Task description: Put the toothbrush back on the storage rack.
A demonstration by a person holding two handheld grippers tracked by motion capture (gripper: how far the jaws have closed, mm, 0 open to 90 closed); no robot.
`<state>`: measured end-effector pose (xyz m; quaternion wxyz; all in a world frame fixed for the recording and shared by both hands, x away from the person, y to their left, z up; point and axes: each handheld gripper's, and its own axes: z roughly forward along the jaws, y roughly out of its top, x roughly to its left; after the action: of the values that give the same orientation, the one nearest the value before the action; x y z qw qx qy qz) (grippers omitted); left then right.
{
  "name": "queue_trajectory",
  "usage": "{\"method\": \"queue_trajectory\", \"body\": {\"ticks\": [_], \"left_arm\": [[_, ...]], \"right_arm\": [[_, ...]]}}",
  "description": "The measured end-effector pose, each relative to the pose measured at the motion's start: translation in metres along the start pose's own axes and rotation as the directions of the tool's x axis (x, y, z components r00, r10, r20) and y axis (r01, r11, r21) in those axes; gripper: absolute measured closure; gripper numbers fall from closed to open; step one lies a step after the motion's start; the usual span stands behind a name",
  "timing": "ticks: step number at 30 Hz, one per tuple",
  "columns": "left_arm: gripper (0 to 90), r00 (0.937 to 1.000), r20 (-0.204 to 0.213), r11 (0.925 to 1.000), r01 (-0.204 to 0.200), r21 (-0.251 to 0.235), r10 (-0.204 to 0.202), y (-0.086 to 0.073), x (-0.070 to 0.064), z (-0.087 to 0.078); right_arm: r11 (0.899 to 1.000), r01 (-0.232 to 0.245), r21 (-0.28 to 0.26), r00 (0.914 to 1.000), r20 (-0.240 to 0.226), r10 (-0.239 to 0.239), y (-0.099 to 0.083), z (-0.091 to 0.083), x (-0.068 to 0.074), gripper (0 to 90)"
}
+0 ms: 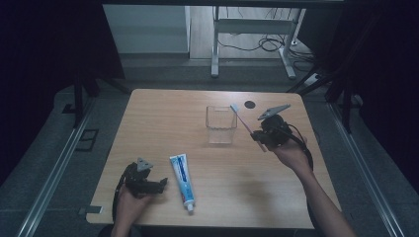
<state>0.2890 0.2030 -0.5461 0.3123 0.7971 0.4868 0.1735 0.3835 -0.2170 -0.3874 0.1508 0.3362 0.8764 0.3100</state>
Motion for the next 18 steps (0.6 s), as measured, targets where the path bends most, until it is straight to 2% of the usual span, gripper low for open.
{"method": "queue_trajectory", "body": {"ticks": [18], "left_arm": [[0.7, 1.0000, 0.000, 1.0000, -0.005, 0.004, 0.005, 0.000, 0.000, 0.000]], "right_arm": [[0.995, -0.011, -0.101, 0.9999, 0.006, 0.012, 0.027, 0.015, 0.002, 83.4]]}}
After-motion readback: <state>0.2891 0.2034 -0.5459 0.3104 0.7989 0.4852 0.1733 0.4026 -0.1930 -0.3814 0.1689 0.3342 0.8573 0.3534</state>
